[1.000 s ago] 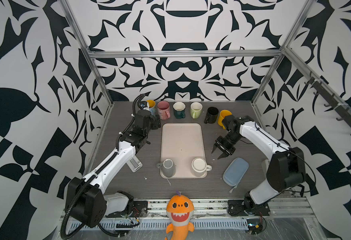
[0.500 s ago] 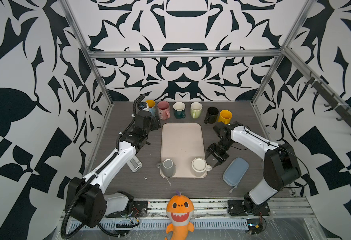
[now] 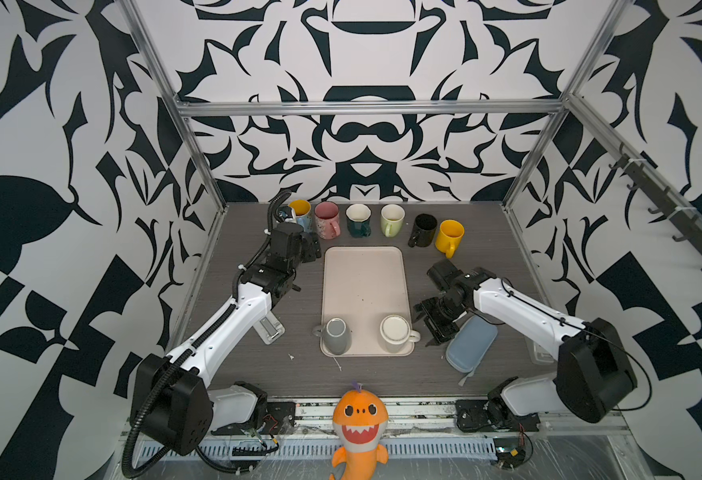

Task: Turn the mug right side up

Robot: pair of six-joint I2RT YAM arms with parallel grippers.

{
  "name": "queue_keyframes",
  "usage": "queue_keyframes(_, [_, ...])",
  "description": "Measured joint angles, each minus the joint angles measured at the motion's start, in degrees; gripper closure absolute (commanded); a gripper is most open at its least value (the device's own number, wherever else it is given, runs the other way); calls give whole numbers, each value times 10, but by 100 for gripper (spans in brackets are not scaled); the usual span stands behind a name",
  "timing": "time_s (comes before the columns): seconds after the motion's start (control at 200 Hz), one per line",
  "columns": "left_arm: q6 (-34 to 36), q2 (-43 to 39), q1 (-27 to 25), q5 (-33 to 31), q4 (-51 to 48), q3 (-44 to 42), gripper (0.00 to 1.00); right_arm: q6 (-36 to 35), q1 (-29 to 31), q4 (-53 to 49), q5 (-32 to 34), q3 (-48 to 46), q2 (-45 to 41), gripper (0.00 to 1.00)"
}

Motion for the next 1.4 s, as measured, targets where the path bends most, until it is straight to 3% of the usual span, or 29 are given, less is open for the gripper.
queue_keyframes(0.46, [-12,11,0,0,-11,0,18,173,57,122,96,-79,-78,23])
queue_keyframes(0.69, [-16,21,1,0,-13,0,18,212,87,167,128,-121,-93,24])
queue_keyframes(0.88, [-20,21,1,0,-13,0,18,221,89,190,143,-123,-93,33])
queue_keyframes(1.08, [-22,21,1,0,-13,0,17,229,90,211,151,-125,-93,50])
queue_keyframes(1.4, [-23,21,3,0,-13,0,17,229,90,235,151,-128,-80,58])
